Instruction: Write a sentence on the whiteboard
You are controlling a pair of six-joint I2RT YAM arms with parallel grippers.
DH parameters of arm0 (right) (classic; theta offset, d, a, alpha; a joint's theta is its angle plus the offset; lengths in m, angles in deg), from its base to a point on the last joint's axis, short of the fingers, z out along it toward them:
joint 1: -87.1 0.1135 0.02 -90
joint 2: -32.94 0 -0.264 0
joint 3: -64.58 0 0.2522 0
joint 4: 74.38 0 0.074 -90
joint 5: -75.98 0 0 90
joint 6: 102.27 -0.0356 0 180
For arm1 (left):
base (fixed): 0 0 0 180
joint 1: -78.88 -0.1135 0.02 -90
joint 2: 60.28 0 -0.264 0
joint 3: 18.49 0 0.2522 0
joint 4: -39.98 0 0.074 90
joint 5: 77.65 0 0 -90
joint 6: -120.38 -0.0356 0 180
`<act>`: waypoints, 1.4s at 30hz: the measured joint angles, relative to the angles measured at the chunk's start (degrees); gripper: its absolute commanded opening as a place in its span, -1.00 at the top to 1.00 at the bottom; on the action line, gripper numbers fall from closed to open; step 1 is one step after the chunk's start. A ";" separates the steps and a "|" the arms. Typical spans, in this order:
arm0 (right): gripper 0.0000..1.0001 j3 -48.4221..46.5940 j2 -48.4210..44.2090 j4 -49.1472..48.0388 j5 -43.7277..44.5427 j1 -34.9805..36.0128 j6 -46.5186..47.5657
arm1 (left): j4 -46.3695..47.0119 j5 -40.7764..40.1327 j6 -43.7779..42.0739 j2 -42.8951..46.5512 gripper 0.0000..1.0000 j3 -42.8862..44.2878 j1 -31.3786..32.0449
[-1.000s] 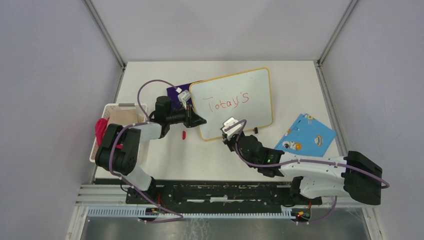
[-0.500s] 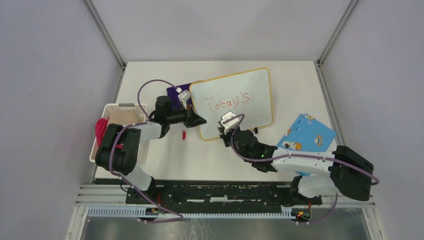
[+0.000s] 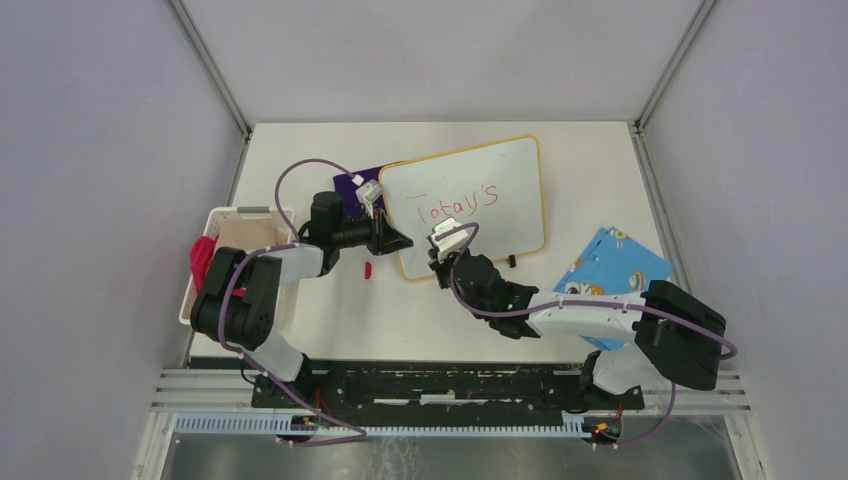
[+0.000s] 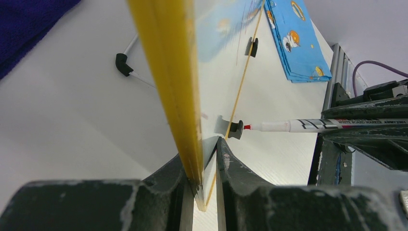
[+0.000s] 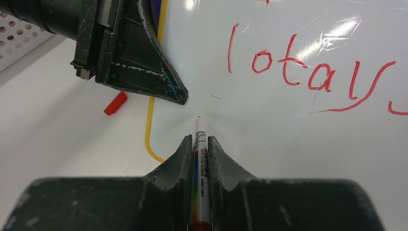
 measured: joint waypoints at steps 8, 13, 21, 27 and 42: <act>1.00 -0.39 1.97 -0.61 0.81 -0.11 -1.36 | 0.02 0.04 0.00 -0.07 0.96 0.02 0.00; 1.00 -0.39 2.23 -1.09 0.79 -0.24 -2.25 | 0.02 0.07 0.00 -0.11 0.96 0.04 0.00; 1.00 -0.48 3.02 -1.27 0.76 -1.29 -3.80 | 0.02 0.09 0.00 -0.13 0.96 0.07 0.00; 1.00 -0.48 3.06 -1.16 0.76 -1.99 -4.94 | 0.02 0.11 0.00 -0.13 0.96 0.07 0.00; 1.00 0.70 2.89 -1.05 0.55 -2.34 -6.51 | 0.02 0.07 0.00 -0.15 0.96 0.09 0.00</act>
